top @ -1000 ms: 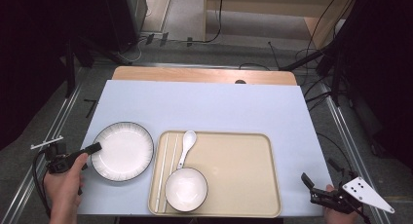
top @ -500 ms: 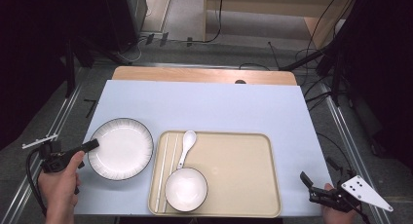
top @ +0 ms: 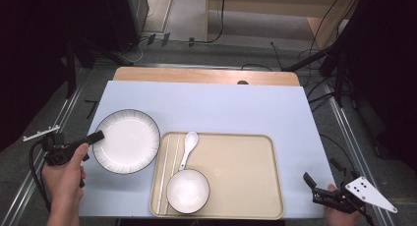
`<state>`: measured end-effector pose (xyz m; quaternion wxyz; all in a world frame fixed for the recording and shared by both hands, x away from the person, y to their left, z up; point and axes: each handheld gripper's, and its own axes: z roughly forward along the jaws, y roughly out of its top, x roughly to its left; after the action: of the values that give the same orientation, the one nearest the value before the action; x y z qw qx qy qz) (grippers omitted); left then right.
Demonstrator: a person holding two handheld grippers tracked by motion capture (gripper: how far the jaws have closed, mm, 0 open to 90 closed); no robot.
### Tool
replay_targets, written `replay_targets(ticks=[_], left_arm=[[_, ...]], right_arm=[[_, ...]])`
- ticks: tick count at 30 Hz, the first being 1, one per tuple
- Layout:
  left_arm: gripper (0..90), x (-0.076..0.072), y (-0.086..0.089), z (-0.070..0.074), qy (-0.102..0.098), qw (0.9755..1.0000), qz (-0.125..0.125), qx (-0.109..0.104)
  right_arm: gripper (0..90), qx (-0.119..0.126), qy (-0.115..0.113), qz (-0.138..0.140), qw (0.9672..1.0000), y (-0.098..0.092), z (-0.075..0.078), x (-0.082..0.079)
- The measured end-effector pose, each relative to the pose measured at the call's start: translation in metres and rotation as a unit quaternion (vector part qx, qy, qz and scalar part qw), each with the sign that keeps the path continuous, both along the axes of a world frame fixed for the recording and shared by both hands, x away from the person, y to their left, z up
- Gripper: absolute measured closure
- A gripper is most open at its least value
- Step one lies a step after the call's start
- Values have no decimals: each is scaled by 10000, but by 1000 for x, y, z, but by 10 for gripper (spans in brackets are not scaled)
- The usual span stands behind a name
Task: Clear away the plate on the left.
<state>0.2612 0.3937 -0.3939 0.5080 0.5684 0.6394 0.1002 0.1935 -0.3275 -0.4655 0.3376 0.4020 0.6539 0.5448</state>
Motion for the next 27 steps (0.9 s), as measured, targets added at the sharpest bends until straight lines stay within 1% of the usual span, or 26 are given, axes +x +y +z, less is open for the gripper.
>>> replay_targets(ticks=[3, 6, 8, 9, 11, 15, 19, 21, 23, 27], left_arm=[[855, 3, -4, 2, 0, 10000, -52, -16], [853, 7, -14, 8, -32, 9997, -165, 182], [852, 10, -20, 9, -27, 9994, -235, 261], [852, 12, -22, 9, -24, 9994, -260, 233], [854, 18, -26, 7, -37, 9996, -283, 39], [854, 21, -30, 8, -38, 9994, -332, 28], [853, 26, -38, 11, -24, 9991, -401, 109], [853, 30, -45, 11, -34, 9989, -445, 126], [853, 31, -47, 11, -38, 9989, -442, 125], [853, 36, -55, 10, -23, 9986, -512, 154]], right_arm=[[2, 29, 14, -15, 10000, -1, 0, 0], [2, 51, 18, -14, 10000, -1, 0, 0], [2, 51, 15, -8, 10000, -1, 0, 0], [2, 65, 17, -13, 10000, 0, 0, 0], [2, 76, 11, -17, 10000, -1, 0, 0], [2, 71, 4, -29, 10000, -2, 0, -1], [2, 103, 20, -34, 9999, -2, -1, 0], [2, 99, 30, -25, 9999, -2, -1, 0], [2, 103, 29, -24, 9999, -1, -1, 0], [2, 75, 17, -19, 10000, -1, -1, 0]])
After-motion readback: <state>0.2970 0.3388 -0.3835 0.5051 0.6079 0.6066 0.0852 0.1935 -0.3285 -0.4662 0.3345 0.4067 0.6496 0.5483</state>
